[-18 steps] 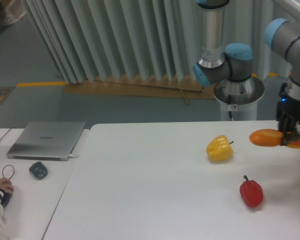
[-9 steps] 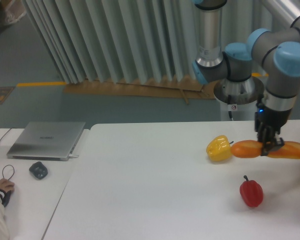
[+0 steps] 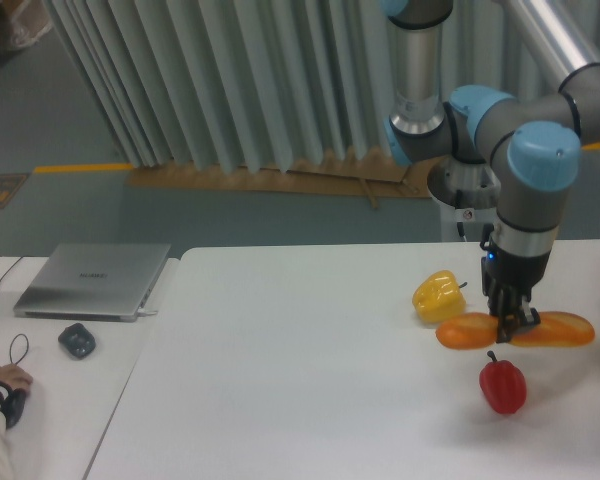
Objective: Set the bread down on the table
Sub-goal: 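Carry the held bread loaf over the table toward the red pepper, then lower the bread loaf onto the table beside the red pepper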
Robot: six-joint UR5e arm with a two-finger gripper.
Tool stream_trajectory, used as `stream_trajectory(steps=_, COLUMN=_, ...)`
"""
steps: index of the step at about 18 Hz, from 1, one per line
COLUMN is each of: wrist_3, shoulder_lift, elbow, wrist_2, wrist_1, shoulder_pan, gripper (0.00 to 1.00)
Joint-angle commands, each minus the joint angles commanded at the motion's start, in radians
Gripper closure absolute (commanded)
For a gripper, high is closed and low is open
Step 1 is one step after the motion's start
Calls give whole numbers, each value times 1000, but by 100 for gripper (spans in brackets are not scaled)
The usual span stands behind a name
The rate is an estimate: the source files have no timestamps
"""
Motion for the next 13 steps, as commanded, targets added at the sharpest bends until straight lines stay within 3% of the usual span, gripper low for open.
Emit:
stream_trajectory(steps=7, wrist_3=20, shoulder_lift=-71, elbow=69, wrist_2=64, wrist_1=103, shoulder_pan=18, gripper=71)
stream_trajectory(steps=11, wrist_3=64, shoulder_lift=-84, elbow=100, wrist_2=118, wrist_1=111, shoulder_pan=31, gripper=71)
stream_trajectory(steps=13, wrist_3=66, shoulder_lift=-97, elbow=109, wrist_2=164, wrist_1=144, shoulder_pan=32, gripper=70)
